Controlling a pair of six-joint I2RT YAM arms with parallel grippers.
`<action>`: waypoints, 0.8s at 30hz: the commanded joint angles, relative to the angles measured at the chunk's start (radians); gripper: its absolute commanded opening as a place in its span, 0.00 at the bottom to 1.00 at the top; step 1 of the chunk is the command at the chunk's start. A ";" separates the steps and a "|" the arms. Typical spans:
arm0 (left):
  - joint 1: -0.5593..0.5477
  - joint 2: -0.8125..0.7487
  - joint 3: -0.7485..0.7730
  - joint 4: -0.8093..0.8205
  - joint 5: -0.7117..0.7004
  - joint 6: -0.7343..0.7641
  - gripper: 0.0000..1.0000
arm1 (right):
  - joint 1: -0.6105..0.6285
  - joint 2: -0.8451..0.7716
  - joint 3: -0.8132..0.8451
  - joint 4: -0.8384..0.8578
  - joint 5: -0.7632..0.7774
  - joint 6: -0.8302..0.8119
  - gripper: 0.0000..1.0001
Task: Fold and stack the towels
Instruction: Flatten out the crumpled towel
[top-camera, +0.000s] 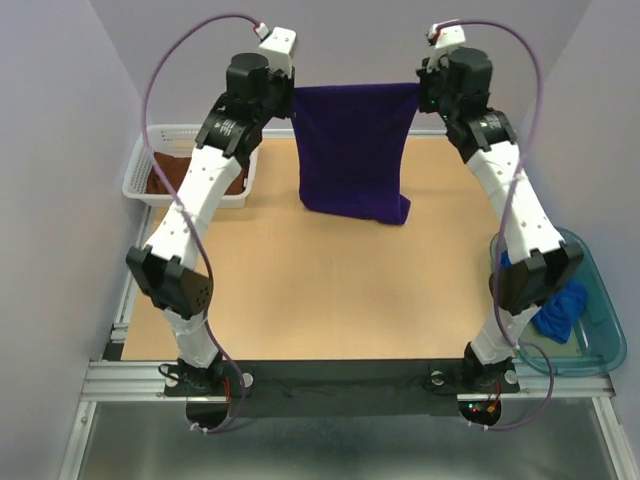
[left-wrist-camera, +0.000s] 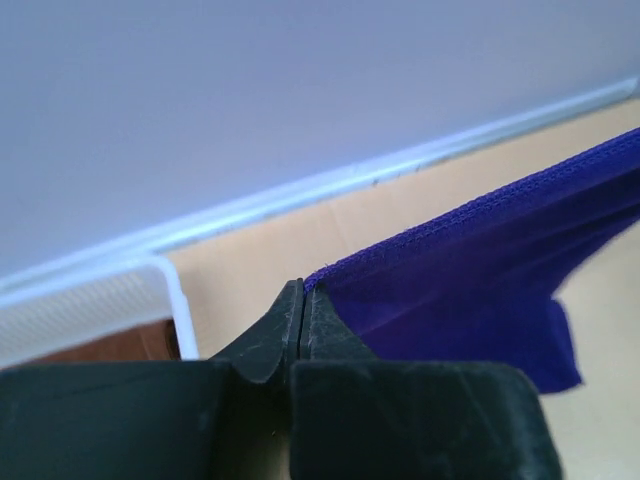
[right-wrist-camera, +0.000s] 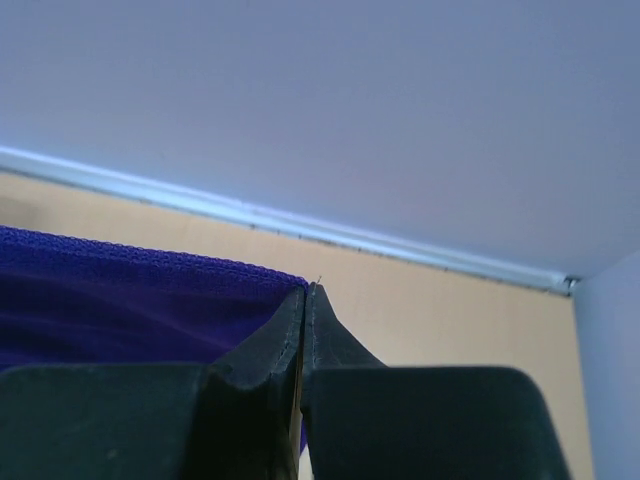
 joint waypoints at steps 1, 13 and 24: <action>-0.054 -0.228 0.052 0.076 -0.044 0.054 0.00 | -0.008 -0.174 0.043 0.033 -0.037 -0.077 0.01; -0.176 -0.679 -0.152 0.193 0.071 0.092 0.00 | -0.008 -0.630 -0.124 0.035 -0.323 -0.128 0.01; -0.179 -0.750 -0.231 0.150 -0.073 0.057 0.00 | -0.009 -0.707 -0.147 0.030 -0.351 -0.082 0.00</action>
